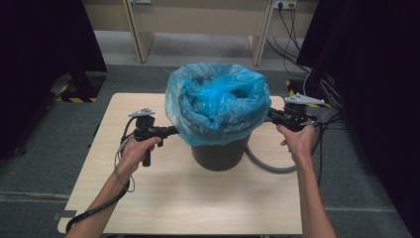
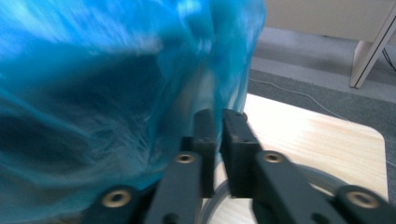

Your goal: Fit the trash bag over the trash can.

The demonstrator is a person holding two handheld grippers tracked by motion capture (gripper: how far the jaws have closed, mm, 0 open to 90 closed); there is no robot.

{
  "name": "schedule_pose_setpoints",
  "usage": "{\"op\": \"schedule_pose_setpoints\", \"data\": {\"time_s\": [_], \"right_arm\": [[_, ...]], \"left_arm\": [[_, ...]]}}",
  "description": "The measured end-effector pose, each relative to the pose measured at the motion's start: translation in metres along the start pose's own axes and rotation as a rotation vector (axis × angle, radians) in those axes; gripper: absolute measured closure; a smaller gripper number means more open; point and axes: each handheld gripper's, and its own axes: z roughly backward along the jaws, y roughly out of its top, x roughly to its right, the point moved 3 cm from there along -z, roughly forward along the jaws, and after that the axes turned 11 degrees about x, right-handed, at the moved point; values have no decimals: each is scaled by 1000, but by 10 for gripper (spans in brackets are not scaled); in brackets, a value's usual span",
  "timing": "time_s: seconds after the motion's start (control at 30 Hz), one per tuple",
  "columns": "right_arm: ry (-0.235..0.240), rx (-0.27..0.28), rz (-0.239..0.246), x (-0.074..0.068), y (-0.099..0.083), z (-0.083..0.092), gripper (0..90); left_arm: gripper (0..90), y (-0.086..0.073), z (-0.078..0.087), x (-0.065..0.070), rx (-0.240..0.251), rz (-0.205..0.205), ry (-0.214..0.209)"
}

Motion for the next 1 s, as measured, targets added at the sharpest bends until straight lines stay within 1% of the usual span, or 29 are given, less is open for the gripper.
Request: {"op": "schedule_pose_setpoints", "data": {"time_s": [0.07,0.1,0.17,0.2,0.23,0.3,0.33,0.4,0.5,0.57,0.6,0.67,0.7,0.73,0.77,0.8,0.83,0.87,0.93,1.0], "right_arm": [[10,-3,-13,2,-5,-1,900],[5,1,-14,4,-6,0,900],[-4,26,-32,8,-5,4,900],[-6,42,-47,10,-3,7,860],[-14,51,-66,12,1,11,792],[-37,74,-95,16,10,19,670],[-47,95,-105,18,17,23,614],[-67,131,-130,20,30,30,505],[-59,150,-153,16,48,34,409],[-54,160,-163,11,57,32,374],[-44,160,-163,8,60,29,355],[-19,128,-178,2,62,20,320],[-8,106,-190,0,61,14,320],[0,87,-190,-2,61,9,341],[4,71,-182,-3,59,4,393],[5,60,-170,-4,59,0,458],[13,61,-164,-5,58,-2,528],[24,65,-158,-5,58,-3,596],[23,83,-145,-6,58,-2,702],[24,105,-131,-5,60,3,785]], "left_arm": [[894,-2,-1,-1,-2,4,-3],[895,-2,0,-1,0,4,-3],[894,-1,3,-2,7,1,-1],[894,1,5,-3,14,-5,4],[890,2,7,-4,23,-5,10],[845,5,10,-3,32,-4,9],[799,6,11,-3,30,-1,3],[662,8,10,0,35,11,9],[526,8,4,4,20,26,-4],[500,6,-1,8,1,20,-12],[494,5,-4,9,-8,15,-15],[499,3,-10,11,-29,16,-35],[528,1,-11,11,-38,7,-35],[561,1,-11,11,-38,0,-38],[629,0,-11,10,-34,9,-47],[681,-1,-12,10,-38,7,-51],[731,-2,-12,9,-41,-2,-51],[791,-2,-13,9,-42,1,-55],[883,-3,-14,9,-48,0,-53],[895,-4,-14,8,-53,-13,-54]]}}
